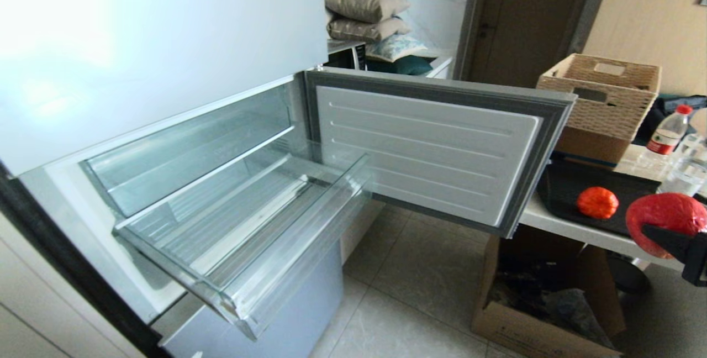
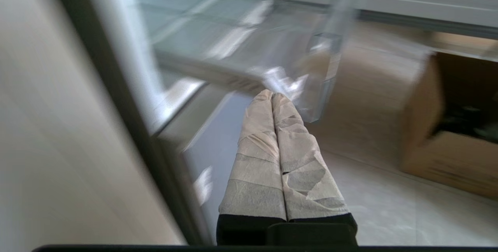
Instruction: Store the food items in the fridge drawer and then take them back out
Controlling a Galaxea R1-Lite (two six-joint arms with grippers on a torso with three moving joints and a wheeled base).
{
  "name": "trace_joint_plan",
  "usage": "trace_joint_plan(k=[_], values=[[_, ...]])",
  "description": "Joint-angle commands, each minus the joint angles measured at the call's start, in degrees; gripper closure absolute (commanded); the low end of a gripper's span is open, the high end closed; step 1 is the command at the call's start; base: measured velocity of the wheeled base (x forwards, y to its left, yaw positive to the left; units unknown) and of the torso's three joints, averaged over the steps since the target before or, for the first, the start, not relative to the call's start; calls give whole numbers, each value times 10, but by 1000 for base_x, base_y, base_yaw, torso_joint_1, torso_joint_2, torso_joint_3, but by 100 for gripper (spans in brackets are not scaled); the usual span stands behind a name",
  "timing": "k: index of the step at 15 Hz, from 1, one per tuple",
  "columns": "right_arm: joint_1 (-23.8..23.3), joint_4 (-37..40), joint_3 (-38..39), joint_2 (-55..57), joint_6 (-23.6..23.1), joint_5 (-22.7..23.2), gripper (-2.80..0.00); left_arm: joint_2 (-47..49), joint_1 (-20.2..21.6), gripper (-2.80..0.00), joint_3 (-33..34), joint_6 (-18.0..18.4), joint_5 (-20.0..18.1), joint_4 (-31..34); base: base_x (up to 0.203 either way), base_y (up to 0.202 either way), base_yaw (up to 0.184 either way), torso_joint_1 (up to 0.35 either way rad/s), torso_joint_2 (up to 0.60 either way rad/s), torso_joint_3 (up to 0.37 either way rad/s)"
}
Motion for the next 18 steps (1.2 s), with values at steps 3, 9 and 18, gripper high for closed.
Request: trace_joint_plan(k=[3, 9, 18], values=[[-168, -30, -20, 92, 16, 68, 0, 1, 0, 0, 0, 0, 0, 0, -2, 3, -70, 3, 2, 2], [-373, -171, -66, 311, -25, 265, 0, 1, 0, 0, 0, 0, 0, 0, 0, 0, 0, 0, 0, 0], [-431, -362, -248, 631, -79, 364, 0, 1, 1, 0, 0, 0, 0, 0, 0, 0, 0, 0, 0, 0]])
